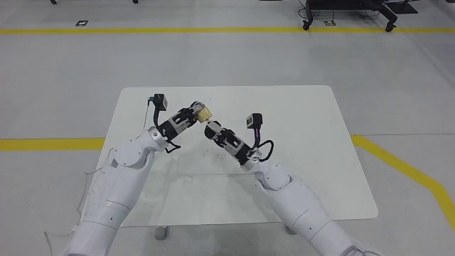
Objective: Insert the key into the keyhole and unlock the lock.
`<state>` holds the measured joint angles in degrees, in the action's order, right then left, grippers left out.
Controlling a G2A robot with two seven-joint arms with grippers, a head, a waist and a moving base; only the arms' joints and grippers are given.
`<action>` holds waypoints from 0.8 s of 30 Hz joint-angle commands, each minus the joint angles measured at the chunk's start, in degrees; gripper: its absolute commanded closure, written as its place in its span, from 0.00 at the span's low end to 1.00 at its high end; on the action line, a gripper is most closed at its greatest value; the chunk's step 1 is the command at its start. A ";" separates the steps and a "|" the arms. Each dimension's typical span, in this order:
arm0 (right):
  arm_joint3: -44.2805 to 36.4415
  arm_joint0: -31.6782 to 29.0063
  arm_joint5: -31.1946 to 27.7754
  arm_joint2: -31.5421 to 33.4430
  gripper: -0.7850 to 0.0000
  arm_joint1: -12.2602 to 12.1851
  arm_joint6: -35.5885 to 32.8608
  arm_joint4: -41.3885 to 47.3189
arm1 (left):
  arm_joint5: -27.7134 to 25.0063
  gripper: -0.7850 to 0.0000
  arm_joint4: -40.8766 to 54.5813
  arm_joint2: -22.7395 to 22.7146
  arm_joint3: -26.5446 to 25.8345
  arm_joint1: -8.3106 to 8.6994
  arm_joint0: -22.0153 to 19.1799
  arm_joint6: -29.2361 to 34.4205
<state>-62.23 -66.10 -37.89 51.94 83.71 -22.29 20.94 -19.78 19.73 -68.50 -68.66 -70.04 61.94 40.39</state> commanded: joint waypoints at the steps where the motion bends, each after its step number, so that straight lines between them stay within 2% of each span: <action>1: 0.27 0.11 0.11 -0.08 0.80 0.14 -0.01 0.31 | -0.17 1.00 -0.15 0.01 -0.08 0.00 0.07 0.03; 2: 0.42 0.16 0.32 -0.16 0.85 0.23 -0.15 0.65 | -0.32 1.00 -0.34 -0.02 -0.12 0.00 0.07 -0.02; 3: 0.62 0.24 0.50 -0.20 1.00 0.30 -0.31 0.91 | -0.54 1.00 -0.56 -0.03 -0.15 0.01 0.09 -0.09; 8: 1.00 0.01 0.98 -0.30 1.00 0.79 -2.39 6.15 | -1.33 1.00 -0.82 -0.10 -0.25 0.01 0.20 0.00; 13: 0.75 -0.89 2.78 0.25 1.00 1.42 -9.68 20.22 | -3.42 1.00 -1.38 -0.28 -0.65 0.01 0.43 -0.45; 20: 1.22 -1.79 11.51 2.02 1.00 2.38 -23.48 42.64 | -7.26 1.00 -3.38 -0.53 -1.27 0.09 0.89 -1.07; 24: 2.40 -1.79 16.17 2.79 1.00 2.89 -27.62 49.60 | -8.80 1.00 -4.29 -0.67 -1.49 0.12 1.19 -1.59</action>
<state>-60.15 -67.90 -22.87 54.58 86.50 -49.01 68.78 -28.34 15.62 -69.11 -70.11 -69.92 63.11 38.93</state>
